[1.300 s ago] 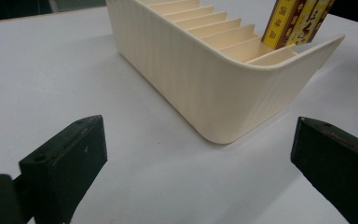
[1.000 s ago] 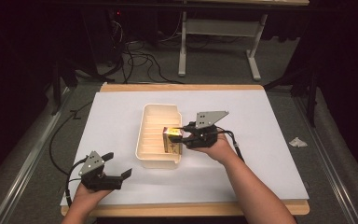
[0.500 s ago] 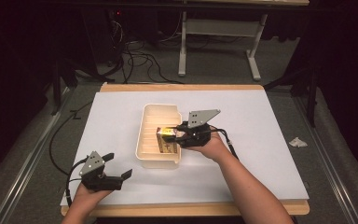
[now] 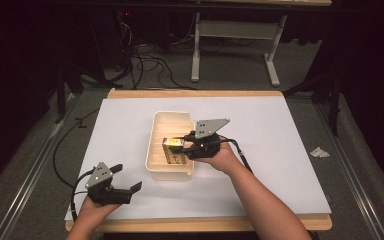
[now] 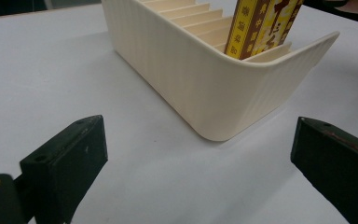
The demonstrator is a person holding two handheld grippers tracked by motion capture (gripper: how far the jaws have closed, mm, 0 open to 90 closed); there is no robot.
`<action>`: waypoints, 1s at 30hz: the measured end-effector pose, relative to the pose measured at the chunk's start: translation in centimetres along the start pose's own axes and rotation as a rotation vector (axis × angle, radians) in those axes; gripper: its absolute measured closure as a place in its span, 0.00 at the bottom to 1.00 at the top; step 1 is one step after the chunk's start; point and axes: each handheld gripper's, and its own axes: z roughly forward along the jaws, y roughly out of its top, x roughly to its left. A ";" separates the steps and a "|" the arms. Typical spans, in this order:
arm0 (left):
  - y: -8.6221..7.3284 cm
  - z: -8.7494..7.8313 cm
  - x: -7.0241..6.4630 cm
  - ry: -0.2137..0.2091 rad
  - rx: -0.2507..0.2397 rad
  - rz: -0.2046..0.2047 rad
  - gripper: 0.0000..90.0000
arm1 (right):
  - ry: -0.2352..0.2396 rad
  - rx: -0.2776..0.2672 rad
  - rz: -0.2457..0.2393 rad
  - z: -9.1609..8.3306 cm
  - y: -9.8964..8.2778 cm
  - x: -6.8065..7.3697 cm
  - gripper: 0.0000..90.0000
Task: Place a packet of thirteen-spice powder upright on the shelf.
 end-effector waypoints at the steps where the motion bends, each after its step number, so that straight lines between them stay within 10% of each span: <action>1: 0.0 0.0 0.0 -0.001 -0.001 -0.002 0.05 | -0.004 0.003 0.003 0.1 -0.1 0.1 0.76; 30: -0.1 0.0 0.0 -0.001 0.009 0.006 0.05 | -0.028 0.030 0.058 0.4 -1.9 0.1 0.71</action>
